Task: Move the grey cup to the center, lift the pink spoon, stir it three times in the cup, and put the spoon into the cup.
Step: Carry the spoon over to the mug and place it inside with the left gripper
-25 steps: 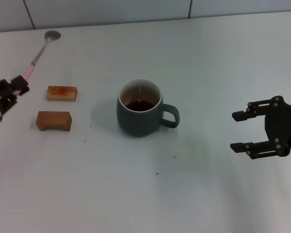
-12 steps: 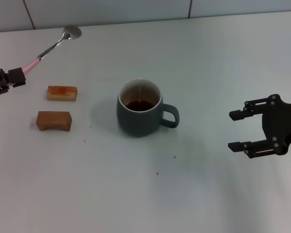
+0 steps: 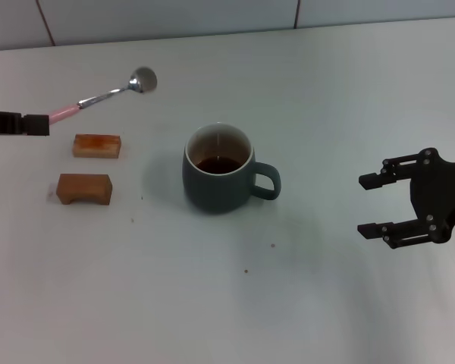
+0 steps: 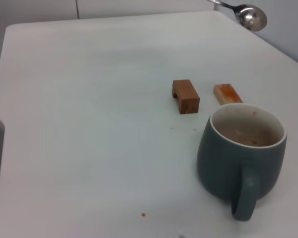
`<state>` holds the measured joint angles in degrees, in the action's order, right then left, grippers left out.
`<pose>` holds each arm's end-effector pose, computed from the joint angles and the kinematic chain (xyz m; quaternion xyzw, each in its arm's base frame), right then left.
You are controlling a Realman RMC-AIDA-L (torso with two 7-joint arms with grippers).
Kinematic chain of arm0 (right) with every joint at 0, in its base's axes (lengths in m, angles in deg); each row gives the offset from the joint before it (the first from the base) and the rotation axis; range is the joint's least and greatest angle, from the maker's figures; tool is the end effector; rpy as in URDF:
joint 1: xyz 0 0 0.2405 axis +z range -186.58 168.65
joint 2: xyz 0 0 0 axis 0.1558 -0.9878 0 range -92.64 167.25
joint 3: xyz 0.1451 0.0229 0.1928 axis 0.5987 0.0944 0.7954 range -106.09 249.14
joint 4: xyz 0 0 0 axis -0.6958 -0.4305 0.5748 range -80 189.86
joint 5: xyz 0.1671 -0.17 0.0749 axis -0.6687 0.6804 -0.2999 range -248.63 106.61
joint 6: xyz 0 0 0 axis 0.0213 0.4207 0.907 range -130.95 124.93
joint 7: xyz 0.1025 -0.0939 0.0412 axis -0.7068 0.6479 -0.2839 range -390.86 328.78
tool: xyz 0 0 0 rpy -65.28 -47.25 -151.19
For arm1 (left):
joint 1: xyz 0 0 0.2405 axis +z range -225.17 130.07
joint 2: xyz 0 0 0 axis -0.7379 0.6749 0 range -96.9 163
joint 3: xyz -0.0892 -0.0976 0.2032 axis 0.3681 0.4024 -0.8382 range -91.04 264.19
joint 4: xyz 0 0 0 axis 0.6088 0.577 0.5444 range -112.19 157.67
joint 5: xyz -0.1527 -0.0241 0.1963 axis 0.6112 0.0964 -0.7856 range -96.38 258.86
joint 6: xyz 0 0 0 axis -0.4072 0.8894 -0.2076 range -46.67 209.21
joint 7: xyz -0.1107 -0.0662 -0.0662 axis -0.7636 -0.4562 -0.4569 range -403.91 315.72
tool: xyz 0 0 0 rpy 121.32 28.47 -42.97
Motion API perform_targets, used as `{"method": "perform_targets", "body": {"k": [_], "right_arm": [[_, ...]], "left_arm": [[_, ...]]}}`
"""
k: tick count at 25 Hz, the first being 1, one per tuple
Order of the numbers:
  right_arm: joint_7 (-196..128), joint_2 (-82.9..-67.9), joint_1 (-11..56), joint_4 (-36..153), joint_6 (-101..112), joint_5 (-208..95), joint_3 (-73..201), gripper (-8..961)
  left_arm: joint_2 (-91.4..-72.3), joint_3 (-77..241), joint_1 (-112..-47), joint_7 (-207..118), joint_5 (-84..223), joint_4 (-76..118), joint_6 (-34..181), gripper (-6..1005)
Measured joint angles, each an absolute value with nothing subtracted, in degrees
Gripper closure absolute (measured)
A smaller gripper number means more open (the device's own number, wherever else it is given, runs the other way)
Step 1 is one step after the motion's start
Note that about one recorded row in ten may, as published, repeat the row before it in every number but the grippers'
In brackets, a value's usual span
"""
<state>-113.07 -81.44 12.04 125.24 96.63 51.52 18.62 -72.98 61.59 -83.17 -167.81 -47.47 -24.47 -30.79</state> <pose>0.2477 0.3324 0.0669 -0.9918 0.0496 0.0605 0.1015 -0.2724 0.3568 0.1525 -0.8594 -0.4725 -0.1909 0.0415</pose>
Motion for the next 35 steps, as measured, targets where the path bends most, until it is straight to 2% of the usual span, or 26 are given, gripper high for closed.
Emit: {"method": "perform_targets", "body": {"k": [8, 27, 28, 35], "right_arm": [[-113.3, -81.42, 12.2, 125.2, 96.8, 52.5, 18.6, 250], [-113.3, -81.32, 13.2, 125.1, 96.4, 53.4, 18.7, 249], [-113.3, -81.33, 13.2, 125.2, 96.4, 53.4, 18.7, 249], [-113.3, -81.35, 13.3, 125.2, 96.2, 53.4, 18.7, 249]], "left_arm": [[-72.79, 53.2, -84.7, -170.4, -47.6, -32.5, -31.2, 846], [-71.48, 43.8, -86.4, -169.7, -48.5, -33.6, -33.2, 838], [-72.76, 41.7, -87.2, -169.1, -51.9, -37.9, -32.8, 838], [-74.58, 40.4, -88.9, -168.5, -53.7, -42.5, -32.9, 835]]}}
